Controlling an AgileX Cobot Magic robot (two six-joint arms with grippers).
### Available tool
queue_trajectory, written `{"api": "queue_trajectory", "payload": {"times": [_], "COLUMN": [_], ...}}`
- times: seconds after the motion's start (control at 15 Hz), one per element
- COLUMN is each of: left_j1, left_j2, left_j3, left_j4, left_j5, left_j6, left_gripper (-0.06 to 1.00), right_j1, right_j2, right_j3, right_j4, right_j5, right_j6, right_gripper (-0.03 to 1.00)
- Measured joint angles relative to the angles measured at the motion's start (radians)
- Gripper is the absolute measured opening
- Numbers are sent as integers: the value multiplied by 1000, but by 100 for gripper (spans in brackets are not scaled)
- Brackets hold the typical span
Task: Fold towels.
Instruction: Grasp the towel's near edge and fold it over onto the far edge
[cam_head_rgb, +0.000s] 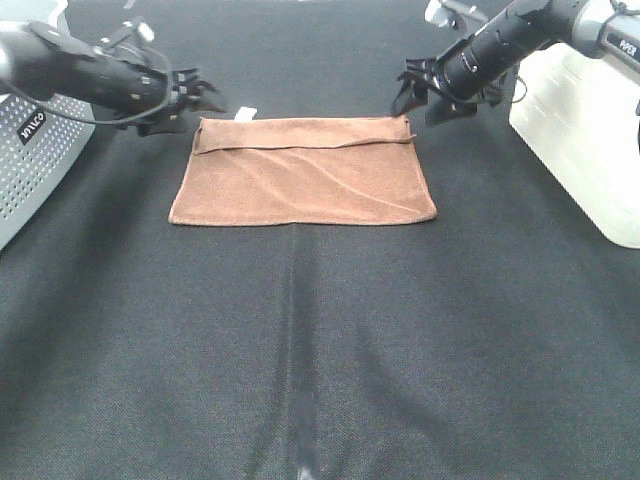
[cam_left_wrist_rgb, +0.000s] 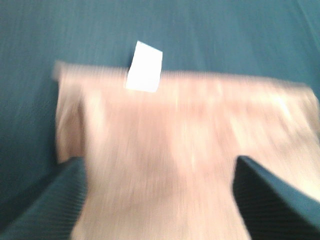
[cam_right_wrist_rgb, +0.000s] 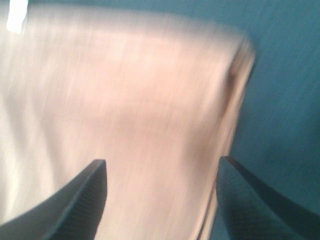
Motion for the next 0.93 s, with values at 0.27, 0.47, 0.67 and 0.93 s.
{"api": "queue_trajectory", "payload": {"times": [0.27, 0.47, 0.67, 0.93], "left_j1": [9, 8, 8, 6], "left_j2": [-7, -12, -99, -230], "left_j3": [-1, 0, 133, 417], "left_j4": [58, 130, 218, 230], "left_j5": [243, 304, 322, 180], "left_j6": [-88, -225, -306, -312], "left_gripper": [71, 71, 71, 71], "right_j1": [0, 0, 0, 0], "right_j2": [0, -8, -85, -141], "right_j3": [0, 4, 120, 388], "right_j4": [-17, -20, -27, -32], "right_j5": [184, 186, 185, 197], "right_j6": [81, 171, 200, 163], "right_gripper": [61, 61, 61, 61]}}
